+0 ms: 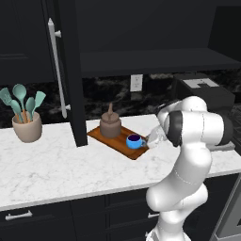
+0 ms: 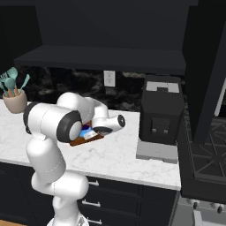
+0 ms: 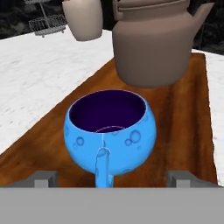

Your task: Pick the kettle from the counter and place it on the tray. Then pick the mug from the cabinet and place it on the tray. Then close the cabinet doors.

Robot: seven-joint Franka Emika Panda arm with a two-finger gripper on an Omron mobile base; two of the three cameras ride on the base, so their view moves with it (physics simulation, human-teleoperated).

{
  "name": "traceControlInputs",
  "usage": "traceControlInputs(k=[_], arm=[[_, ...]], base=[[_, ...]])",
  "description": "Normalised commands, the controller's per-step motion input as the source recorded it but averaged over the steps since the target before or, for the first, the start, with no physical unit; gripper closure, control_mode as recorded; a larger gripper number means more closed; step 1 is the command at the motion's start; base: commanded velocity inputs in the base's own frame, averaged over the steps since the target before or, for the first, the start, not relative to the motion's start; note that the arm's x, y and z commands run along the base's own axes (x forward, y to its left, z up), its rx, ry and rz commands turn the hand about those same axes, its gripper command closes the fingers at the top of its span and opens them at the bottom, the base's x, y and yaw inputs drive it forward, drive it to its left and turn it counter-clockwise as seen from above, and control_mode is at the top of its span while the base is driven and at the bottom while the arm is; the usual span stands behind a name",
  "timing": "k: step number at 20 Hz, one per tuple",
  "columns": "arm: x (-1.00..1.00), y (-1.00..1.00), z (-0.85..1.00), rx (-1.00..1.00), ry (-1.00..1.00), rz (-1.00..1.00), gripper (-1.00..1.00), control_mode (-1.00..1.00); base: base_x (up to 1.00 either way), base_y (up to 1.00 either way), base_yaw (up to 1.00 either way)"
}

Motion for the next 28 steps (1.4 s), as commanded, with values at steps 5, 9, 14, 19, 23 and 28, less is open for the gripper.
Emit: traceControlInputs(k=[5, 9, 14, 19, 23, 28], arm=[[-0.31, 0.0, 0.44, 0.08, 0.13, -0.03, -1.0, -1.0], [-0.25, 0.0, 0.43, 0.1, 0.18, -0.01, -1.0, -1.0], [-0.35, -0.01, 0.48, 0.04, 0.15, -0.07, -1.0, -1.0], [-0.44, 0.0, 0.5, 0.03, 0.06, -0.2, -1.0, -1.0], [-0.5, 0.03, 0.49, 0.02, 0.09, -0.28, -1.0, -1.0], [-0.53, 0.15, 0.47, 0.02, 0.01, -0.19, -1.0, -1.0]], base=[[0.0, 0.0, 0.0], [0.0, 0.0, 0.0], [0.0, 0.0, 0.0], [0.0, 0.0, 0.0], [0.0, 0.0, 0.0], [0.0, 0.0, 0.0]])
